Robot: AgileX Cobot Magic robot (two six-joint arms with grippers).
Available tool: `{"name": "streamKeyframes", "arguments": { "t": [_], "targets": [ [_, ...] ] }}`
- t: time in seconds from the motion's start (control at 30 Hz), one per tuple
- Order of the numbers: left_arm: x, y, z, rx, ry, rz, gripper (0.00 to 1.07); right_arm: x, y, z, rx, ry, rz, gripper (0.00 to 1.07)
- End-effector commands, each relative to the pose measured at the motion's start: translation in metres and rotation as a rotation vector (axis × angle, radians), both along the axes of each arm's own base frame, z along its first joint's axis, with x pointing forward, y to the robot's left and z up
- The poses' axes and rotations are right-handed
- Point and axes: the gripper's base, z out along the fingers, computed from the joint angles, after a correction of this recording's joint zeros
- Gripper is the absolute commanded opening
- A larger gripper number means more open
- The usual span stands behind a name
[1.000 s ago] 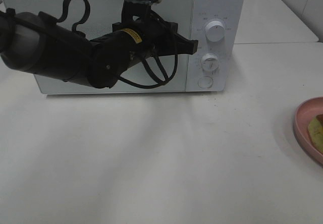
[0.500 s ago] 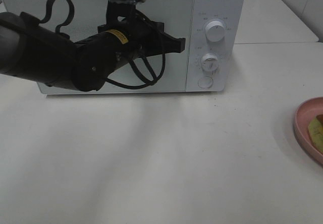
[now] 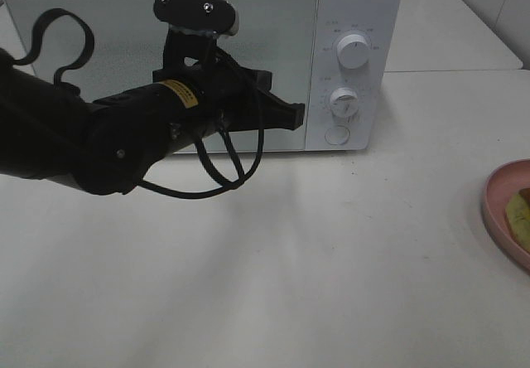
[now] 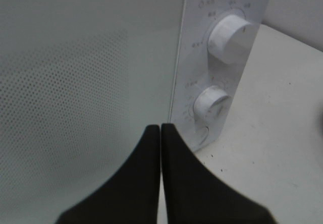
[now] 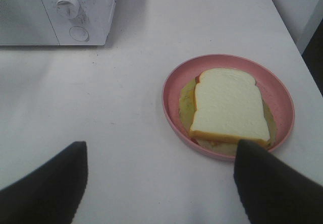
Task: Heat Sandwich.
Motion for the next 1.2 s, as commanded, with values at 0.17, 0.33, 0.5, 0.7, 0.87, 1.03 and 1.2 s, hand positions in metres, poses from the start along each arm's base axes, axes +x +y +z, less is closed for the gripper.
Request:
{"name": "streamKeyframes", "arguments": {
  "t": [0.17, 0.33, 0.5, 0.7, 0.87, 1.03, 1.2],
  "targets": [
    [-0.020, 0.007, 0.004, 0.095, 0.211, -0.063, 0.64, -0.003, 0.000, 0.000, -0.003, -0.037, -0.005, 0.76],
    [-0.034, 0.012, 0.012, 0.161, 0.327, -0.117, 1.03, -0.003, 0.000, 0.000, -0.003, -0.037, -0.005, 0.76],
    [-0.044, 0.018, 0.026, 0.190, 0.375, -0.154, 1.02, -0.003, 0.000, 0.000, -0.003, -0.037, -0.005, 0.76],
    [-0.051, 0.033, 0.046, 0.215, 0.421, -0.171, 1.02, -0.003, 0.000, 0.000, -0.003, -0.037, -0.005, 0.76],
    [-0.045, 0.061, 0.055, 0.227, 0.512, -0.116, 1.02, -0.003, 0.000, 0.000, -0.003, -0.037, -0.005, 0.76],
    [-0.042, 0.090, 0.063, 0.242, 0.600, -0.061, 1.02, -0.003, 0.000, 0.000, -0.003, -0.037, -0.005, 0.76],
    [-0.040, 0.128, 0.075, 0.248, 0.682, 0.017, 1.02, -0.003, 0.000, 0.000, -0.003, -0.037, -0.005, 0.76]
  ]
}}
